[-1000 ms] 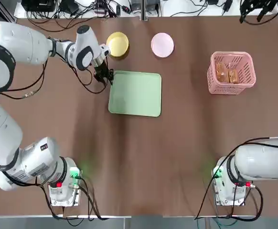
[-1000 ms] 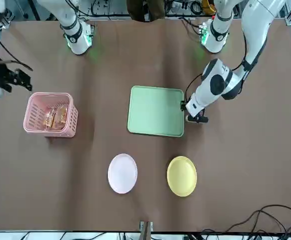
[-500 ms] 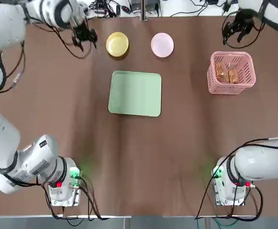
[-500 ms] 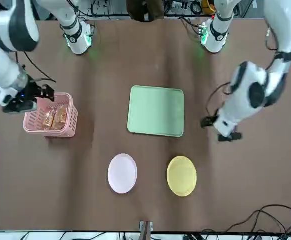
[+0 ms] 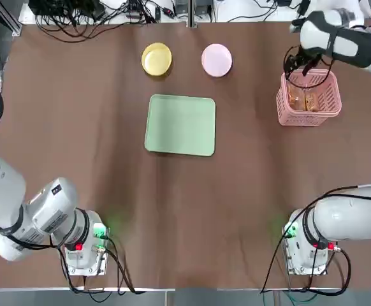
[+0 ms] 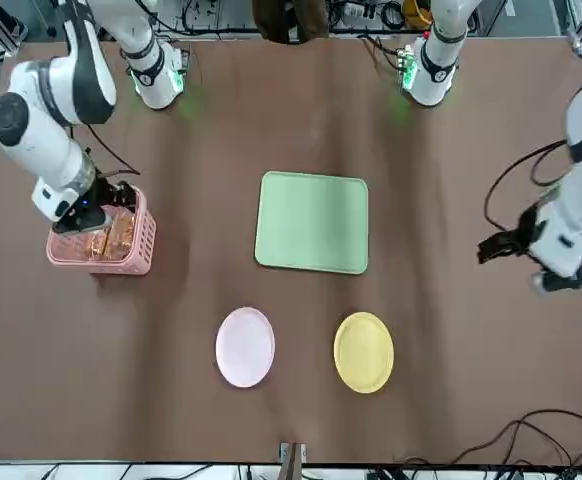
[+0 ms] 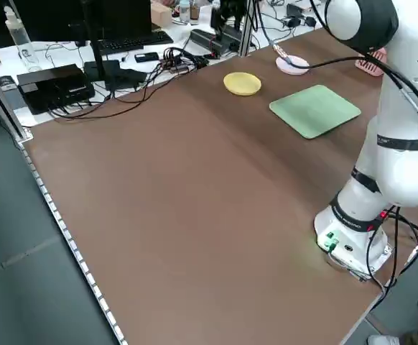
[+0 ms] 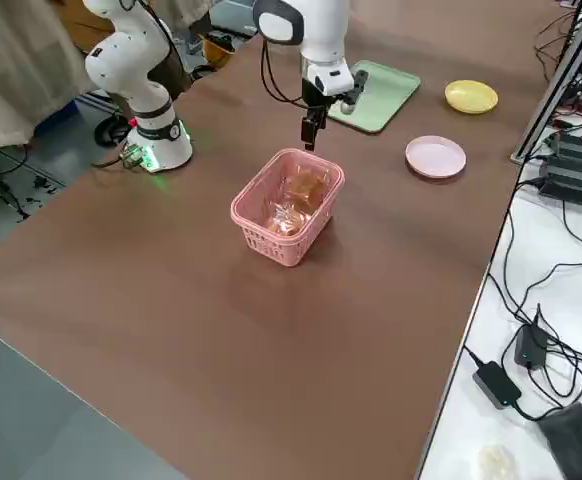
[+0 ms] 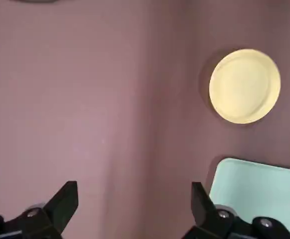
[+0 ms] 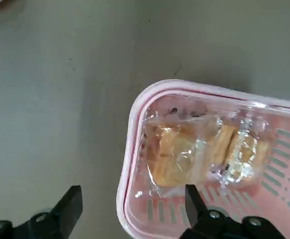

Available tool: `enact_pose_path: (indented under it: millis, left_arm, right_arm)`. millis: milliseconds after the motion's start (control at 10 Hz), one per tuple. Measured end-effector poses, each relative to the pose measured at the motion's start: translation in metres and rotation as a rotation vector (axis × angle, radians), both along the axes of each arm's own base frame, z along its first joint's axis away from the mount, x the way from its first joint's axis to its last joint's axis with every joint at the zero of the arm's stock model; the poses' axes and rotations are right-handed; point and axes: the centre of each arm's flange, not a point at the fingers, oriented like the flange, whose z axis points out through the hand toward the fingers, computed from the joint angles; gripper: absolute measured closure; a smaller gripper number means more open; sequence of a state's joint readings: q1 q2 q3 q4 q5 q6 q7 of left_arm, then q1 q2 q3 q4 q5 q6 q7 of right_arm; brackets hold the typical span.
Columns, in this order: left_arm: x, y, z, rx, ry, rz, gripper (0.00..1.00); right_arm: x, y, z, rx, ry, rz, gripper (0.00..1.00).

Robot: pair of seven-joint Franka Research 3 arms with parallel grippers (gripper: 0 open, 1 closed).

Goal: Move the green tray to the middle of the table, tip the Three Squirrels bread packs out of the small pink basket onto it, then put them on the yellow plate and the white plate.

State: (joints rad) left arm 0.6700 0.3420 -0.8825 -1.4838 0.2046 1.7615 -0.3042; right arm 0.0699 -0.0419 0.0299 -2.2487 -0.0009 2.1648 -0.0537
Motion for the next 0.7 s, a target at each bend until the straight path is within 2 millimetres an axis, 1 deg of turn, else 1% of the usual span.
enact_pose_path:
  millis: [100, 200, 300, 400, 500, 600, 700]
  left_arm:
    - [0.002, 0.005, 0.013, -0.004, -0.025, -0.003, 0.0]
    - [0.004, 0.008, 0.02, -0.006, -0.04, 0.0, 0.0]
    - [0.004, 0.009, 0.022, -0.007, -0.044, 0.001, 0.0]
    - [0.003, 0.009, 0.021, -0.006, -0.037, 0.0, 0.0]
    - [0.002, 0.009, 0.02, -0.003, -0.021, 0.0, 0.0]
    - [0.001, 0.014, 0.018, 0.004, -0.01, 0.007, 0.0]
    - [0.003, 0.023, 0.016, 0.024, -0.007, 0.028, 0.0]
  right_arm:
    - [0.0, 0.003, -0.015, 0.001, -0.003, 0.002, 0.09]
    - [-0.002, 0.007, -0.031, 0.001, -0.001, 0.007, 0.09]
    - [-0.005, 0.008, -0.046, 0.0, 0.011, 0.007, 0.1]
    - [-0.007, 0.008, -0.055, -0.001, 0.025, 0.007, 0.11]
    - [-0.008, 0.008, -0.06, -0.002, 0.035, 0.003, 0.11]
    - [-0.008, 0.008, -0.065, -0.003, 0.045, -0.005, 0.13]
    - [-0.009, 0.008, -0.072, -0.005, 0.059, -0.009, 0.14]
